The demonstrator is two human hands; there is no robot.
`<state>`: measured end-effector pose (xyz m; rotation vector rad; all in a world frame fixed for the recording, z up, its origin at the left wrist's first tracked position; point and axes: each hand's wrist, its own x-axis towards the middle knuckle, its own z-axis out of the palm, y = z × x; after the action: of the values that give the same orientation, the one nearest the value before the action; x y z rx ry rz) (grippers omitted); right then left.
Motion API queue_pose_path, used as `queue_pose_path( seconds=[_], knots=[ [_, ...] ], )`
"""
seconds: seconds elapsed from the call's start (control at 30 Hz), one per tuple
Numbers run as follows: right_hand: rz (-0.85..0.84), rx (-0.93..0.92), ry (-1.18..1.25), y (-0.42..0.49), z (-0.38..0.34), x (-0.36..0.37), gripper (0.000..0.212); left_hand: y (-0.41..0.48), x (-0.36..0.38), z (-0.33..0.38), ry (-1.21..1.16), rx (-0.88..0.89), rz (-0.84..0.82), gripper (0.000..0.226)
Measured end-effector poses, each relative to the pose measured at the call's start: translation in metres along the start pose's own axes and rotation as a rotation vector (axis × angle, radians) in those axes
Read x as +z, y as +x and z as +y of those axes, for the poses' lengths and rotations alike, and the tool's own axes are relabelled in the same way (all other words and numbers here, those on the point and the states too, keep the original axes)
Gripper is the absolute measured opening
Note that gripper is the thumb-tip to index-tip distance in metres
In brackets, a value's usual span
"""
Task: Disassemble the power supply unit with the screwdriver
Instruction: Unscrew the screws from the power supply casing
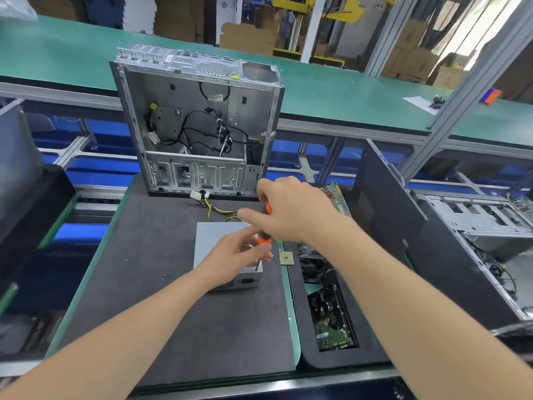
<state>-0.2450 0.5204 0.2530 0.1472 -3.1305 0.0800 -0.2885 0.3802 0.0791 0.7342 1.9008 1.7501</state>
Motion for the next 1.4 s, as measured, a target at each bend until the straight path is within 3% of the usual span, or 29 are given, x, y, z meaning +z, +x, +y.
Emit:
queue_pose_path(
  seconds=[0.1,0.17,0.37,0.5,0.67,0.87,0.93,1.0,1.07,1.2,1.4],
  knots=[
    [0.055,0.244,-0.127,0.003,-0.016,0.012,0.065,0.0,0.0,-0.002,0.007,0.001,-0.008,0.036],
    [0.017,0.265,-0.069,0.007,-0.018,0.018,0.054,0.001,0.0,-0.003,0.029,0.008,-0.023,0.044],
    [-0.182,0.043,0.066,0.009,-0.003,0.006,0.025,0.0,-0.002,-0.005,0.085,0.023,-0.029,0.051],
    [-0.33,-0.186,0.07,0.007,0.008,-0.012,0.008,-0.002,-0.002,-0.001,0.064,0.022,-0.028,0.039],
    [-0.426,-0.351,-0.046,0.011,0.009,-0.02,0.024,-0.004,-0.001,0.007,0.035,0.004,-0.015,0.024],
    [-0.407,-0.302,-0.007,0.005,0.013,-0.02,0.03,-0.005,0.002,0.007,0.055,-0.002,0.001,0.022],
    [-0.254,-0.179,0.033,0.0,0.008,-0.016,0.046,-0.005,0.003,0.008,0.043,-0.006,0.012,0.019],
    [-0.079,0.031,-0.077,0.001,-0.002,-0.008,0.067,-0.005,0.003,0.009,0.039,-0.009,0.014,0.024],
    [-0.027,0.207,-0.18,0.003,-0.012,0.0,0.079,-0.005,0.003,0.009,0.053,-0.005,0.004,0.033],
    [-0.134,0.258,0.015,0.009,-0.014,0.007,0.056,-0.005,0.003,0.009,0.073,0.014,-0.014,0.037],
    [-0.3,-0.105,0.018,0.01,0.002,-0.009,0.014,-0.008,0.001,0.009,0.047,0.028,-0.007,0.037]
  ],
)
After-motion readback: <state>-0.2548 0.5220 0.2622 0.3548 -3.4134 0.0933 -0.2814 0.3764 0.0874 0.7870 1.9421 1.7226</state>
